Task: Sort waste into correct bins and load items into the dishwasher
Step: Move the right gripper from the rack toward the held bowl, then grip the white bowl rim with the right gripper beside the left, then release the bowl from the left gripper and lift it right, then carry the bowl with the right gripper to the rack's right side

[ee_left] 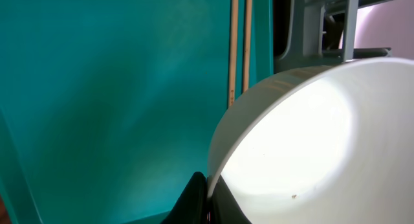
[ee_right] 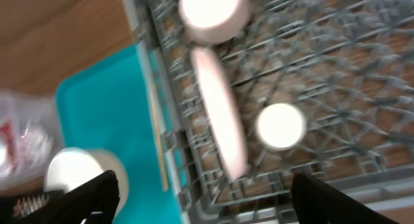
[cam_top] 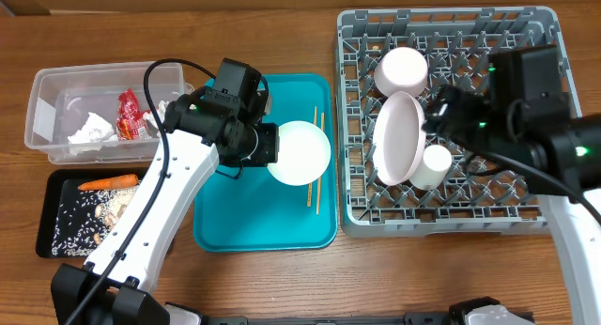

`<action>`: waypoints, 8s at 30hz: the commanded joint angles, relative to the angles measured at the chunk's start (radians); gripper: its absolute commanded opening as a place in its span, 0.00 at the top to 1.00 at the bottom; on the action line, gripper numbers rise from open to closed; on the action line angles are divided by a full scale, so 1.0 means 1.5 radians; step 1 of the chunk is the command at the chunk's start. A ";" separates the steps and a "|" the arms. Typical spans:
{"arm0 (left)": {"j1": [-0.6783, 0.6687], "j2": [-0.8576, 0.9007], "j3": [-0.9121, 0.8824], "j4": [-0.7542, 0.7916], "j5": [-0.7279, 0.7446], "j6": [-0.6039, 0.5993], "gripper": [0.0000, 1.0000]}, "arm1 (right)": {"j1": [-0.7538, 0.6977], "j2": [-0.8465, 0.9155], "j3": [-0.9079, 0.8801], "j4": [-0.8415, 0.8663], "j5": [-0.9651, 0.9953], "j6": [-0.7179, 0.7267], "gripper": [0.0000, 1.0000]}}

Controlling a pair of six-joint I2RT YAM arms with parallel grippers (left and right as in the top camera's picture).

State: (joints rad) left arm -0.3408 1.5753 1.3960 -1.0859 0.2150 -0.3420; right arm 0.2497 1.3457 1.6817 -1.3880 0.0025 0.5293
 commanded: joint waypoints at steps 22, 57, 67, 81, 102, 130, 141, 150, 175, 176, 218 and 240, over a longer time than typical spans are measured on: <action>-0.004 -0.004 0.010 0.017 -0.010 0.004 0.96 | 0.245 0.279 0.013 0.052 0.012 -0.009 0.83; -0.004 0.005 0.009 0.029 -0.040 0.011 0.96 | 0.249 0.288 0.039 0.109 -0.095 -0.061 0.66; -0.004 0.005 0.009 0.030 0.004 0.011 0.96 | 0.249 0.288 0.039 0.109 -0.090 -0.061 0.81; -0.004 0.005 0.009 0.033 0.020 0.011 0.96 | 0.249 0.288 0.035 0.107 -0.090 -0.061 0.96; 0.012 -0.006 0.115 -0.012 0.062 0.019 0.39 | 0.223 0.285 0.039 0.153 0.134 -0.061 0.96; 0.016 -0.018 0.204 -0.096 0.026 0.049 0.12 | -0.101 0.253 0.209 0.000 0.544 -0.238 0.96; 0.017 -0.016 0.167 -0.073 -0.054 0.051 0.00 | -0.147 0.301 0.153 0.143 0.691 -0.282 0.96; 0.042 -0.014 0.166 -0.032 -0.151 0.030 0.00 | -0.136 0.301 0.068 0.219 0.720 -0.251 0.96; 0.150 0.165 0.166 -0.006 -0.143 0.033 0.00 | -0.063 0.301 -0.087 0.419 0.790 -0.333 0.96; 0.150 0.167 0.166 -0.007 -0.145 0.033 0.00 | -0.064 0.301 -0.104 0.433 0.790 -0.333 0.96; 0.150 0.168 0.166 -0.016 -0.143 0.033 0.00 | -0.092 0.301 -0.249 0.576 0.747 -0.393 0.96; 0.150 0.168 0.166 -0.019 -0.144 0.034 0.00 | -0.073 0.301 -0.249 0.540 0.704 -0.385 0.96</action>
State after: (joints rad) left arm -0.1177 1.8145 1.6440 -1.1110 0.0029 -0.2859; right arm 0.1383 1.8004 1.3186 -0.5682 1.1141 -0.0570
